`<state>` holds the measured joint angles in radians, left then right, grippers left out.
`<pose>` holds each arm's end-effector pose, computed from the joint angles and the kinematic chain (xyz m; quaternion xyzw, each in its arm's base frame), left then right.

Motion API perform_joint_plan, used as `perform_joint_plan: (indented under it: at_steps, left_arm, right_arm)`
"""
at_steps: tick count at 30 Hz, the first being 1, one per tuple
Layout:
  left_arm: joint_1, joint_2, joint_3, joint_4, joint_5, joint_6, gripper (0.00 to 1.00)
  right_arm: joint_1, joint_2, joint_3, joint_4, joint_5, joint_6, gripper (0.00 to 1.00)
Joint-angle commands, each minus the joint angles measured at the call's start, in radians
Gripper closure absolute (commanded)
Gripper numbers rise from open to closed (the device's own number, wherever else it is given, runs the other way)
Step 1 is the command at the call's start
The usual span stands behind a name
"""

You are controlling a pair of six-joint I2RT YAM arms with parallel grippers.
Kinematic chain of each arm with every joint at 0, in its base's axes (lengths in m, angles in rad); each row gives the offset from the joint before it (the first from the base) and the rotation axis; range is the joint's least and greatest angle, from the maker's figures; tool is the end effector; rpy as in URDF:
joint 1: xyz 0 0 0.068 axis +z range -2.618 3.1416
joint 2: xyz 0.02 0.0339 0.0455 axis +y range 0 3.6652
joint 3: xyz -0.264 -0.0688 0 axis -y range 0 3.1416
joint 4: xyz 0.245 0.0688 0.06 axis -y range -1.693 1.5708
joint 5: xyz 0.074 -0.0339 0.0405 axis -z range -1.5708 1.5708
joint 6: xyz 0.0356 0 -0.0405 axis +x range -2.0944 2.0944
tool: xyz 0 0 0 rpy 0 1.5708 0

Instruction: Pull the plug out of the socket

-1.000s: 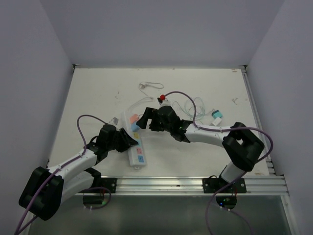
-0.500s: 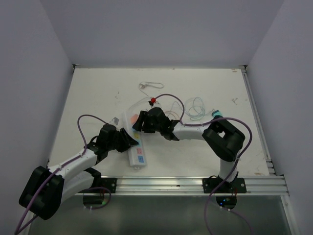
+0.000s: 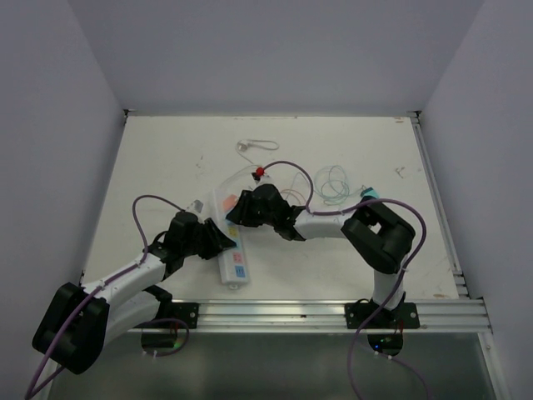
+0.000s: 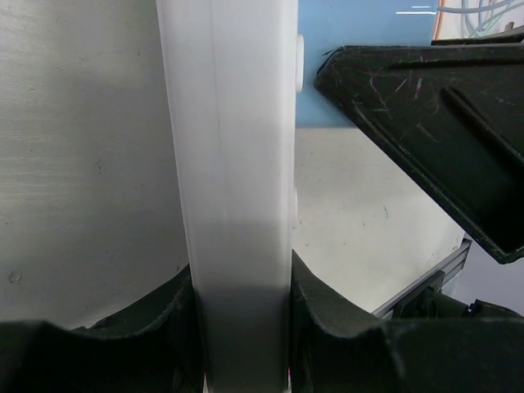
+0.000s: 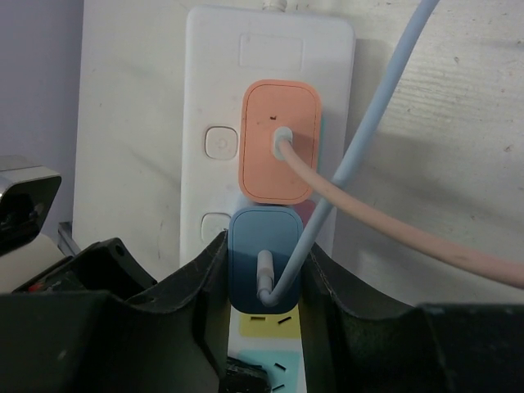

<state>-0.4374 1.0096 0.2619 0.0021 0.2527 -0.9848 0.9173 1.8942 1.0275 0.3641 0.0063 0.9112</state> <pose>0.1590 -0.0842 0.1408 -0.1970 0.8886 -0.3471 0.2260 0.2460 0.3208 0.1631 -0.0010 0.8607 0.4016 0.3129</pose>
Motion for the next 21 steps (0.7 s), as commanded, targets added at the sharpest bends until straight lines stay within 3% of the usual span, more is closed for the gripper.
perform_joint_plan:
  at_steps: [1, 5, 8, 15, 21]
  left_arm:
    - [0.003, -0.012, -0.001, 0.024, -0.003, 0.035, 0.67]
    - [0.003, -0.006, 0.013, 0.030, -0.007, 0.031, 0.42]
    - [0.003, 0.009, 0.025, 0.042, -0.004, 0.026, 0.36]
    - [0.003, 0.063, 0.037, 0.087, 0.008, 0.003, 0.35]
    - [0.002, 0.095, 0.042, 0.122, 0.014, -0.009, 0.44]
  right_arm:
    - [0.003, -0.056, -0.023, 0.036, -0.029, -0.051, 1.00]
    - [0.005, -0.078, -0.053, 0.044, -0.048, -0.046, 1.00]
    - [0.012, -0.089, -0.069, 0.050, -0.048, -0.037, 1.00]
    - [0.026, -0.095, -0.087, 0.065, -0.020, 0.000, 1.00]
    - [0.049, -0.086, -0.073, 0.065, -0.009, 0.012, 1.00]
